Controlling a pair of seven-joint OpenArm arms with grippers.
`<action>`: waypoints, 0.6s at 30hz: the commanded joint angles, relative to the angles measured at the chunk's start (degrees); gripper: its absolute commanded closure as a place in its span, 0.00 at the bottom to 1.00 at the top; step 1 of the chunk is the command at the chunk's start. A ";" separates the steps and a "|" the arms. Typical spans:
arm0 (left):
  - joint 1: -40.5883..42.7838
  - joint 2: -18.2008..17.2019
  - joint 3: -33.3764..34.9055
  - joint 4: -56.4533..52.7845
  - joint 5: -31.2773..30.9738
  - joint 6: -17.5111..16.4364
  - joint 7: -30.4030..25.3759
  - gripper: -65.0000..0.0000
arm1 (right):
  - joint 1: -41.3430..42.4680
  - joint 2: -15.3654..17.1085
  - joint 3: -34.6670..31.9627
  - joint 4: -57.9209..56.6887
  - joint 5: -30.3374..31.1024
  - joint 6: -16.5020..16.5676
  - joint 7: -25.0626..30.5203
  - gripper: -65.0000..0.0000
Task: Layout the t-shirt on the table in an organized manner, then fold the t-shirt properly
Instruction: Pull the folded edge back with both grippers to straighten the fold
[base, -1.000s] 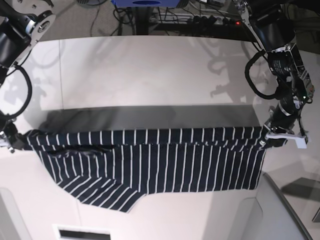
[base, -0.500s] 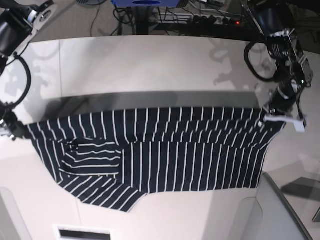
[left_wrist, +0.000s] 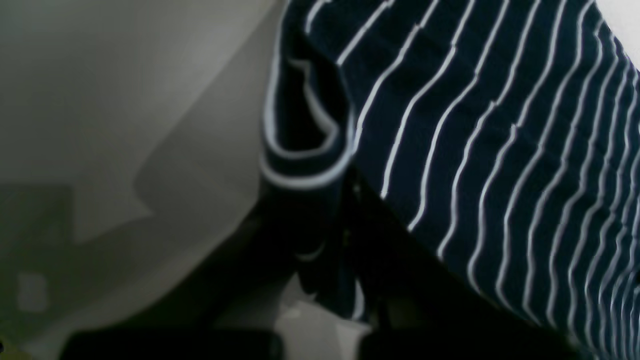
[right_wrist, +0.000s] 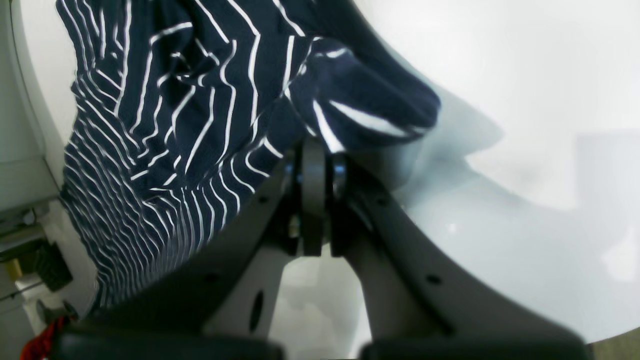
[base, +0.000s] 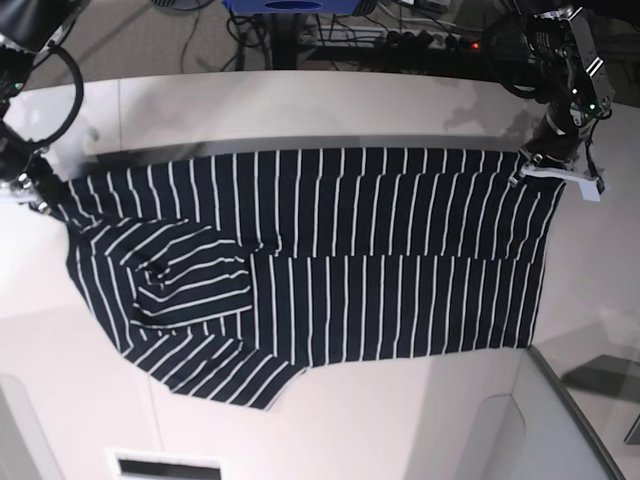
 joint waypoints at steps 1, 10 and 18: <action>0.08 -0.96 -0.38 0.29 -0.32 -0.01 -1.38 1.00 | -0.20 0.79 0.27 0.90 0.74 0.18 1.59 1.00; 2.46 -0.96 -0.38 -1.46 -0.32 -0.19 -1.74 1.00 | -4.59 0.53 0.62 1.16 0.91 0.27 2.99 1.00; 5.62 -1.84 0.06 -1.20 -0.23 -0.19 -4.02 1.00 | -7.76 0.44 0.71 1.25 0.91 0.36 2.99 1.00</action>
